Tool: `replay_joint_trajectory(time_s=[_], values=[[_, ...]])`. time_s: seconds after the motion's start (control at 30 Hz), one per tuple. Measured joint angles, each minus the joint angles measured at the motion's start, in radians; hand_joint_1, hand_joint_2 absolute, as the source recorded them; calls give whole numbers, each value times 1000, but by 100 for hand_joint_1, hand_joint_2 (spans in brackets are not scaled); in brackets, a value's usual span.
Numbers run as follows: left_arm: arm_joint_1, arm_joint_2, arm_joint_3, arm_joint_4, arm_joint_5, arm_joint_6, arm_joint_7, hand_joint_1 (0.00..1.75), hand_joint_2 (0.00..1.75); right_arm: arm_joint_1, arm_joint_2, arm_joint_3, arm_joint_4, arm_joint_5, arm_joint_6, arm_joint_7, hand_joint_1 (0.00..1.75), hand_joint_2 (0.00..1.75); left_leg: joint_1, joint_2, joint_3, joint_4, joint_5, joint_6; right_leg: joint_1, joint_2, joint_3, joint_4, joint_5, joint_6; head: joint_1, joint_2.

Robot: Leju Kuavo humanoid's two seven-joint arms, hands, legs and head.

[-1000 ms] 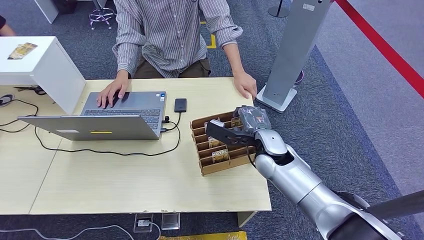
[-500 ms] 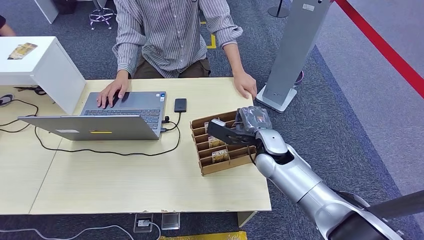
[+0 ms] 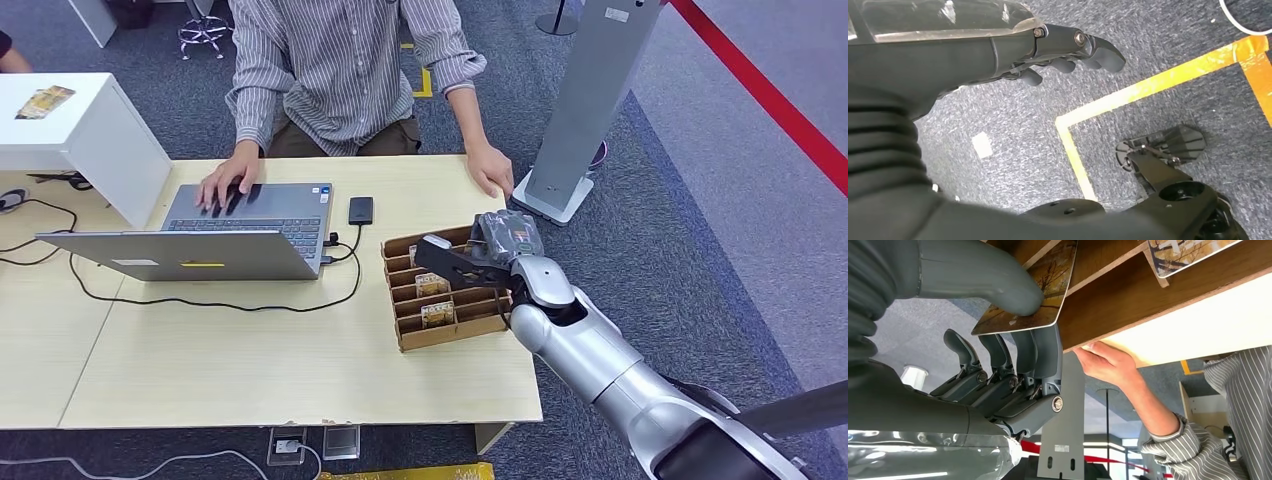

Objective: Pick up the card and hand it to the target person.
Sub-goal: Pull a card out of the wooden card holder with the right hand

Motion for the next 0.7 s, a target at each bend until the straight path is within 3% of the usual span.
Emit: replay_joint_trajectory(time_s=[0.37,0.7], values=[[1,0,0,0,8,8,4,0,175,-1,-4,-1,-37,1,-10,22,148,175,0,0,0,0,0,0,0,0,0,0,0,0,0,0],[20,6,0,0,30,16,-9,0,175,6,-64,-46,-343,1,83,99,148,175,0,0,0,0,0,0,0,0,-1,0,0,0,0,0]])
